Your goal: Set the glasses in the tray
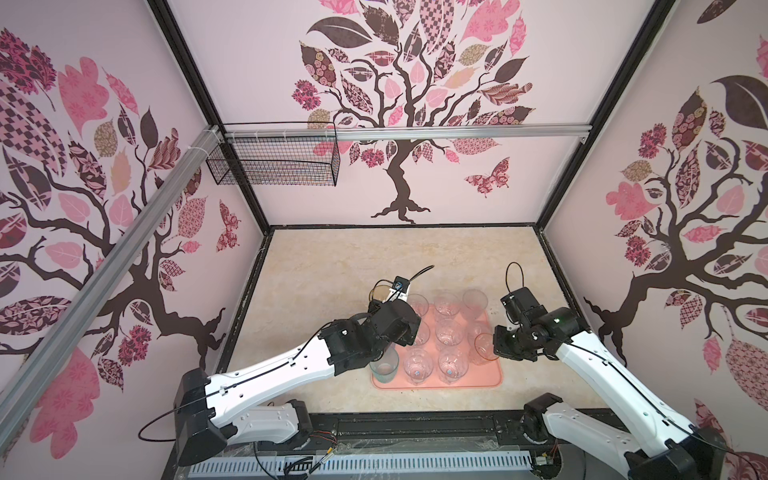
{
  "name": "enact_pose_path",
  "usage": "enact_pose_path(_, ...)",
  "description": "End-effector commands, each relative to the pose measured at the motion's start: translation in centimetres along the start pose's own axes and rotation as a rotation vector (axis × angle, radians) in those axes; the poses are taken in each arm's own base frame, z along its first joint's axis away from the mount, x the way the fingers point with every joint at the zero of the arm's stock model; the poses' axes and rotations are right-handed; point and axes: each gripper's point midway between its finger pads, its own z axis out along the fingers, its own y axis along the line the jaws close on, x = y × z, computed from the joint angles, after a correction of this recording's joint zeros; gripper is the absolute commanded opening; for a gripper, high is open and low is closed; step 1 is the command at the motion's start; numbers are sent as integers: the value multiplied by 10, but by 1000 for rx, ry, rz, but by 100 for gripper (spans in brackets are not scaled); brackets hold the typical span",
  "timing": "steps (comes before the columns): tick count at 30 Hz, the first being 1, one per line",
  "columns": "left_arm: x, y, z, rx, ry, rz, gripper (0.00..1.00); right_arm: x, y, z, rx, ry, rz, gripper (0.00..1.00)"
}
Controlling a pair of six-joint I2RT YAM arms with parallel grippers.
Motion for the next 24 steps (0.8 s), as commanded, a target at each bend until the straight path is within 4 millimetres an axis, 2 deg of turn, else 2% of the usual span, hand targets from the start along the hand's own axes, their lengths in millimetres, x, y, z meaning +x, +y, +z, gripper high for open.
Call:
enact_pose_path(1, 7, -1, 5, -1, 4, -4, 83, 0, -5, 4, 26, -13, 33, 10)
enact_pose_path(8, 10, -2, 9, -4, 8, 0, 84, 9, -8, 21, 38, 18, 34, 11)
enact_pose_path(15, 11, 2, 8, -15, 3, -1, 84, 14, -10, 24, 53, 31, 32, 9)
enact_pose_path(24, 12, 1, 10, -17, 0, 9, 84, 27, -7, 39, 103, 26, 23, 11)
